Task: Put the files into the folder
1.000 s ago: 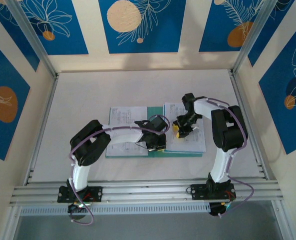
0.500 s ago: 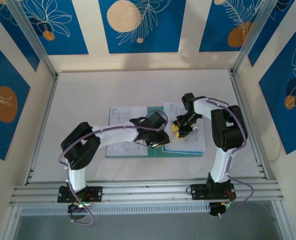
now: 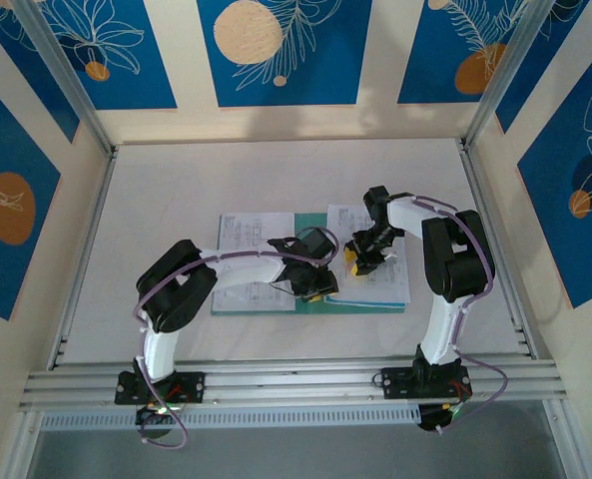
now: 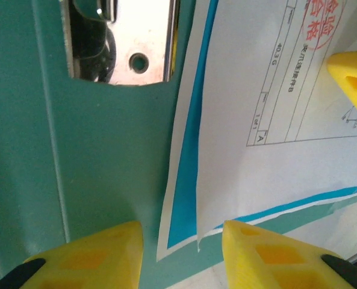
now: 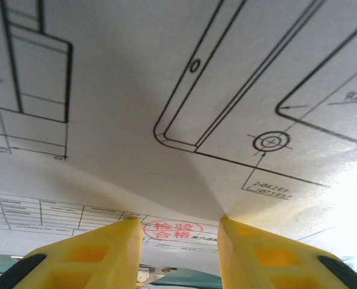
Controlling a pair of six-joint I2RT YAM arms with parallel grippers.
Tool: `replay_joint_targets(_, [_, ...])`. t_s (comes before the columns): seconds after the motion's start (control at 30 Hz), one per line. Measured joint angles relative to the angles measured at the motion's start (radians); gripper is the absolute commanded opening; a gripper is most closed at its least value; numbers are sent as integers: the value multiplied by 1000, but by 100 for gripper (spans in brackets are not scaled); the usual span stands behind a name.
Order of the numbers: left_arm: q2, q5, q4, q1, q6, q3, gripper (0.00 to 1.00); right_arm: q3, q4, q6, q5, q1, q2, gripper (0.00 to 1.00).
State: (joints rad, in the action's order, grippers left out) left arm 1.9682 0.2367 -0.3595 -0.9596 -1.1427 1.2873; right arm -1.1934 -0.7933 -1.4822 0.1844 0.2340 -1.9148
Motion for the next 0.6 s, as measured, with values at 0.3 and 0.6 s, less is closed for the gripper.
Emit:
replay_joint_targets(0.3, [38,22,35,-10,7,47,29,11,11,0,8,0,6,39])
replay_joint_targets(0.6, [38,21,38,-11,16,47,14,14,14,7,8,-1,7,40])
